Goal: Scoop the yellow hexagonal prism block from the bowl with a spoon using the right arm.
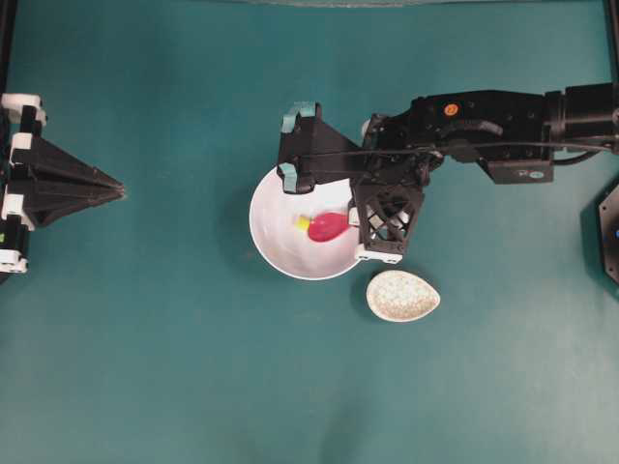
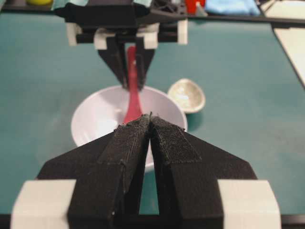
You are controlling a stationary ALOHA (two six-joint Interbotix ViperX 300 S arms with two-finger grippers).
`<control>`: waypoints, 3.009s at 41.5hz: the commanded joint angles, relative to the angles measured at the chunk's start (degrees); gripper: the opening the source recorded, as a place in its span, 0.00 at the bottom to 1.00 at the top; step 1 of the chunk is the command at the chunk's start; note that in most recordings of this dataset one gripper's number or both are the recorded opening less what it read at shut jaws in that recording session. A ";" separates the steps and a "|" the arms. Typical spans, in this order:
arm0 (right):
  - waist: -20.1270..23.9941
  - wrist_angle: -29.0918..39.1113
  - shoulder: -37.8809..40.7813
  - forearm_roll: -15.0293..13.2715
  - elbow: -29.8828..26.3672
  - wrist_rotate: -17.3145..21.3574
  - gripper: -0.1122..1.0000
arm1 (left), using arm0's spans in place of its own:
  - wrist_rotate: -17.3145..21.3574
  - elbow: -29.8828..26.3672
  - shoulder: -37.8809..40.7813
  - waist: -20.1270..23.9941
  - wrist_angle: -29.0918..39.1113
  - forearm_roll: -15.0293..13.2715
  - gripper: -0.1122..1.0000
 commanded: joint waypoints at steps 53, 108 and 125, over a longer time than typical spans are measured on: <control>0.09 -16.79 0.35 -0.18 3.43 0.18 0.30 | -0.35 -1.49 -0.26 0.09 -0.79 0.09 0.17; -0.62 -12.66 -8.53 -1.41 2.90 0.09 0.30 | -0.35 -1.49 -0.26 0.09 -0.70 0.18 0.17; -0.88 0.70 -13.89 -1.41 1.93 3.16 0.30 | -0.35 -1.49 -0.18 0.09 -0.70 0.09 0.17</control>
